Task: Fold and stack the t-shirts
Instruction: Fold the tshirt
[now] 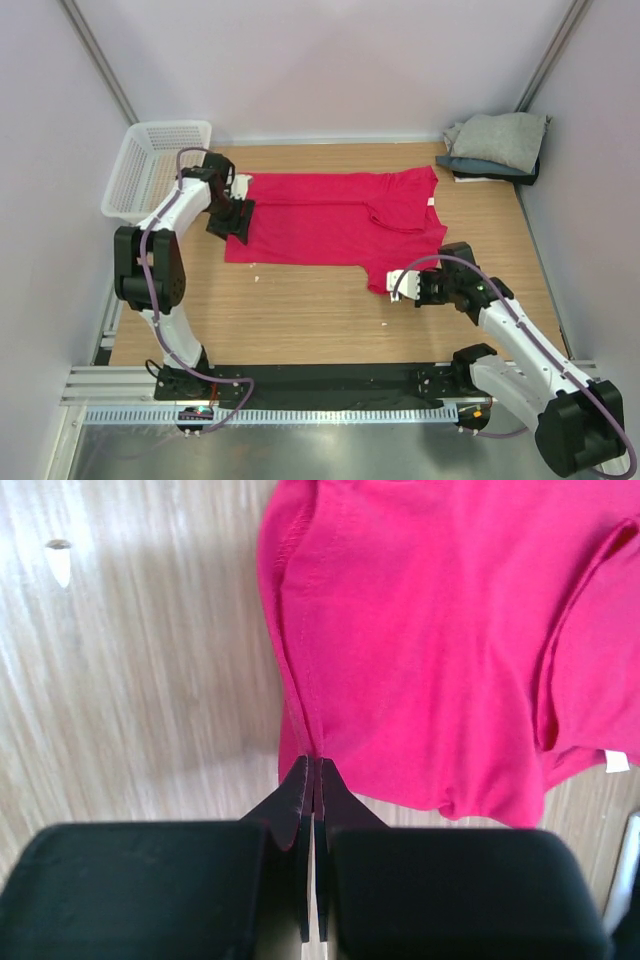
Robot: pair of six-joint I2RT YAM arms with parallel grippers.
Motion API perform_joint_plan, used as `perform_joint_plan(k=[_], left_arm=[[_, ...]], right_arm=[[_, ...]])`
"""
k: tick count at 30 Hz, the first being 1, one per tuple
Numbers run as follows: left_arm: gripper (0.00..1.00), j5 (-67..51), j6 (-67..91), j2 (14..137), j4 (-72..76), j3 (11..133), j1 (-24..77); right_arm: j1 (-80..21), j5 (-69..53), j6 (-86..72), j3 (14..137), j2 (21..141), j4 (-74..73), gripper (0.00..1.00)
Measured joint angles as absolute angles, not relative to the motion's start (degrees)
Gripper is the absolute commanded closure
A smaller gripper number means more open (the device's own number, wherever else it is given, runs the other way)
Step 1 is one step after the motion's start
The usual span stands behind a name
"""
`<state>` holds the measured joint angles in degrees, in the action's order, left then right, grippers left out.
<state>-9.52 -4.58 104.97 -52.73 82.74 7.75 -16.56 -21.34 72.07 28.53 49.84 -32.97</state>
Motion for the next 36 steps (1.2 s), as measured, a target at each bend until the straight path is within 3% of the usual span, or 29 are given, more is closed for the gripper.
perform_joint_plan(k=[17, 31, 34, 35, 36], left_arm=[[0.49, -5.17, -6.5, 110.78, -54.78, 80.23, 4.58], [0.67, -5.63, -6.63, 113.51, -54.72, 80.23, 4.45], [0.78, -5.87, -6.57, 113.51, -54.7, 80.23, 4.45], [0.83, -6.04, -6.55, 113.51, -54.72, 80.23, 4.45], [0.95, -6.17, -6.46, 113.51, -54.74, 80.23, 4.45]], right_arm=[[-16.67, -19.51, 68.79, 28.75, 52.42, -30.57, 0.99], [-16.69, -18.9, 67.75, 28.84, 52.53, -30.28, 0.99], [-16.69, -18.7, 67.51, 28.84, 52.53, -30.28, 0.99], [-16.69, -18.7, 67.48, 28.84, 52.53, -30.28, 0.99], [-16.69, -18.63, 67.46, 28.84, 52.53, -30.28, 0.99]])
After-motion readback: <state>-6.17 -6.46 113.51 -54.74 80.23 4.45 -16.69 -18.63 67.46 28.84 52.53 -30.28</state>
